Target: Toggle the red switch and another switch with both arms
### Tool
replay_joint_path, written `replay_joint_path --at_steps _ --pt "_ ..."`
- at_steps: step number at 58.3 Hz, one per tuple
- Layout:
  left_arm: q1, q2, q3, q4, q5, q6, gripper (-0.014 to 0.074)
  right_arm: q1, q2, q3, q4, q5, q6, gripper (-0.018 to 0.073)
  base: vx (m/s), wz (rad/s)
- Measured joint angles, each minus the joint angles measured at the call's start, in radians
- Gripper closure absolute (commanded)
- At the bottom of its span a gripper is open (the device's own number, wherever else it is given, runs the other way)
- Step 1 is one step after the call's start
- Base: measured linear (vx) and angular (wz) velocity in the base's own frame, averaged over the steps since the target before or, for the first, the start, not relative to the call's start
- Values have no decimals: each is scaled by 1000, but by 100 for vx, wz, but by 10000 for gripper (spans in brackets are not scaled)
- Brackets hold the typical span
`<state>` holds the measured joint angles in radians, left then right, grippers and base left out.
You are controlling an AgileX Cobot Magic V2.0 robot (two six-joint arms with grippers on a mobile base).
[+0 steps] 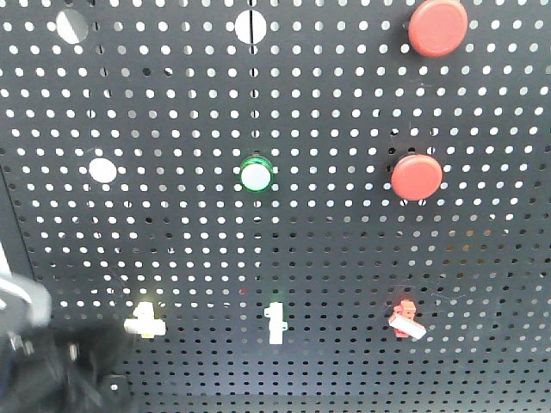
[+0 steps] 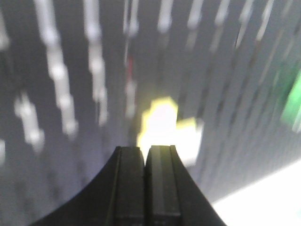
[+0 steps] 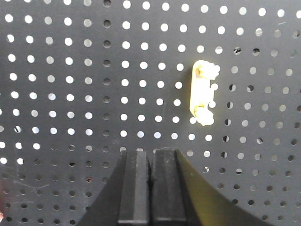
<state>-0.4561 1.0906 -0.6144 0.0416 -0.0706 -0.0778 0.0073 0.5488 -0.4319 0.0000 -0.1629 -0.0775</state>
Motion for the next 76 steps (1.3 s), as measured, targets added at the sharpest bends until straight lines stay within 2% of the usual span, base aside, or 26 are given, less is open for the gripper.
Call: replay_joint_path --at_steps 7,17,24,35,76 --pt "0 2 3 0 60 0 595 0 0 0 0 0 0 566 0 0" --pt "0 -27 47 0 61 -3 595 0 0 0 0 0 0 566 0 0" --pt "0 -76 84 0 4 -3 595 0 0 0 0 4 0 566 0 0" --pt "0 -99 76 0 -169 44 595 0 0 0 0 26 0 566 0 0" --pt "0 0 67 0 -297 62 595 0 0 0 0 26 0 566 0 0"
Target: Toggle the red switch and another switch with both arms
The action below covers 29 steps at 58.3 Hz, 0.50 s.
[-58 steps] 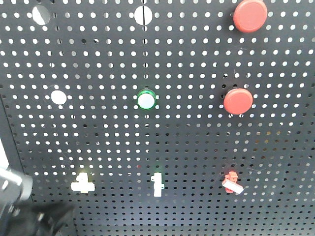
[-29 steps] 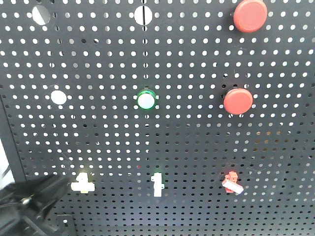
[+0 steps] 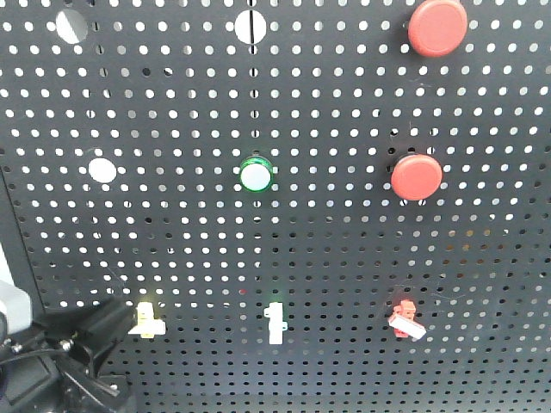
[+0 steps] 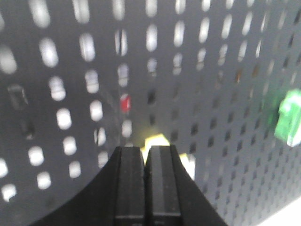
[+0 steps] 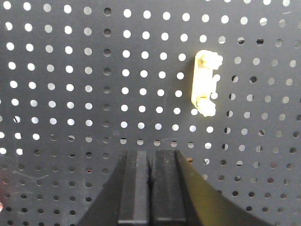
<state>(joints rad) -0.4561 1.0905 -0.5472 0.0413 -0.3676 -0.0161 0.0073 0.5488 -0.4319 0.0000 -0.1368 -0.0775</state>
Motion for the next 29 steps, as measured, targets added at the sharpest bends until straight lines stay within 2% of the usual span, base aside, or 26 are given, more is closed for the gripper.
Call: replay_joint_path --at_steps 29 --pt "-2 55 0 1 44 0 594 0 0 0 0 2 0 566 0 0"
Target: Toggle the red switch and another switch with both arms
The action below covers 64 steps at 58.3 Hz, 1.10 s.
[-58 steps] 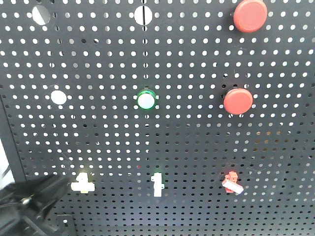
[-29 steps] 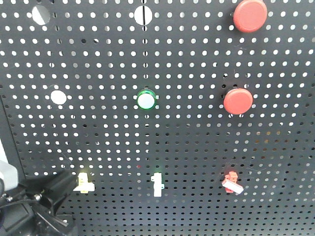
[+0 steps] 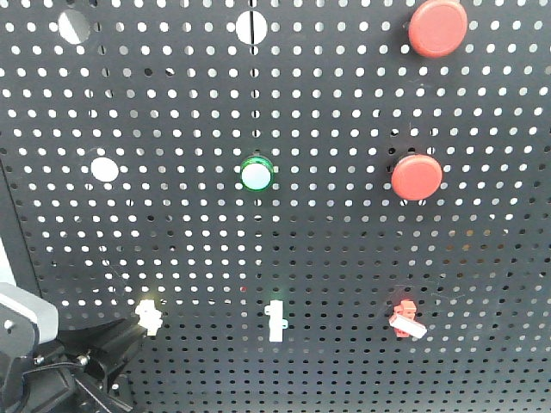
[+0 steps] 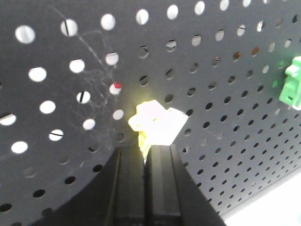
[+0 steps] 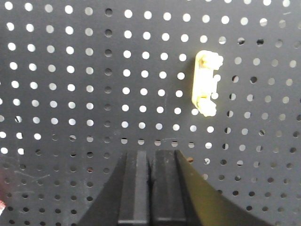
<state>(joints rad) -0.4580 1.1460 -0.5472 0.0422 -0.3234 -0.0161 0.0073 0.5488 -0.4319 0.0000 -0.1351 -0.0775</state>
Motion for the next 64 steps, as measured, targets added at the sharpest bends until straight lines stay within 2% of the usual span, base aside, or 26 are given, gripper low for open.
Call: replay_joint_path --at_steps 15,19,31,41,49,57,64 --pt "0 -112 0 -1 70 -4 594 19 0 0 -10 32 18 566 0 0" --pt "0 -157 0 -1 104 -4 594 60 3 0 -36 50 24 566 0 0" --pt "0 -291 0 -1 180 -4 596 247 90 0 -115 41 26 566 0 0" --pt "0 -362 0 -1 248 -4 596 369 268 -11 -125 -99 25 566 0 0" --pt "0 -393 0 -1 296 -4 596 388 401 -56 -101 -176 5 566 0 0" --pt "0 -416 0 -1 304 -4 596 388 462 -100 -52 -231 -7 566 0 0" --pt "0 -418 0 -1 305 -4 596 388 486 -122 -53 -255 1 566 0 0"
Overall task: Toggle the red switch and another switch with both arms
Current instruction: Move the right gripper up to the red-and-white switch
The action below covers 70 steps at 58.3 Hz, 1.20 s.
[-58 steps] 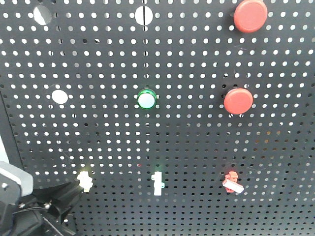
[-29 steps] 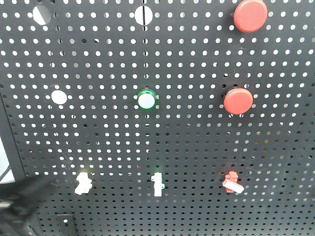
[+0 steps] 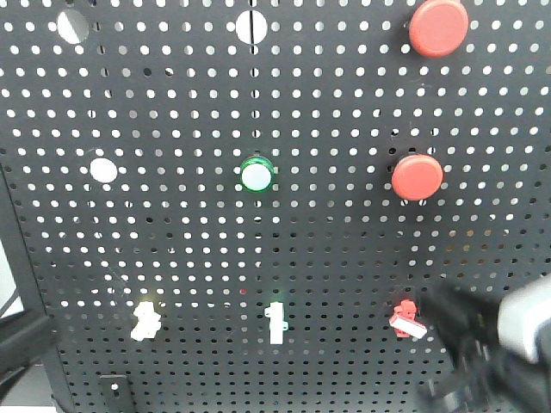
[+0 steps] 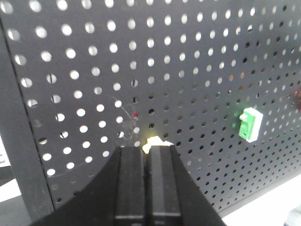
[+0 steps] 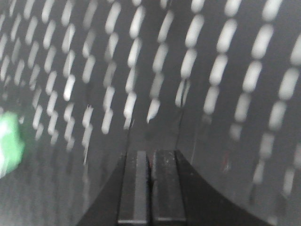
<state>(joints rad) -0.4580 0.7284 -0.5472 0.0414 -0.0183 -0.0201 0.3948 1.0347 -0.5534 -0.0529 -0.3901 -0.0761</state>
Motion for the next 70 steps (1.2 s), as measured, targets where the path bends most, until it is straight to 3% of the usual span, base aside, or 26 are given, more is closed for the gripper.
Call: replay_joint_path --at_steps 16,33,49,70 --pt "0 0 0 0 3 0 596 0 13 -1 -81 4 83 566 0 0" --pt "0 0 0 0 3 0 596 0 13 -1 -130 95 106 566 0 0" --pt "0 0 0 0 3 0 596 0 13 -1 -210 285 130 566 0 0" --pt "0 0 0 0 3 0 596 0 45 -2 -225 4 213 566 0 0"
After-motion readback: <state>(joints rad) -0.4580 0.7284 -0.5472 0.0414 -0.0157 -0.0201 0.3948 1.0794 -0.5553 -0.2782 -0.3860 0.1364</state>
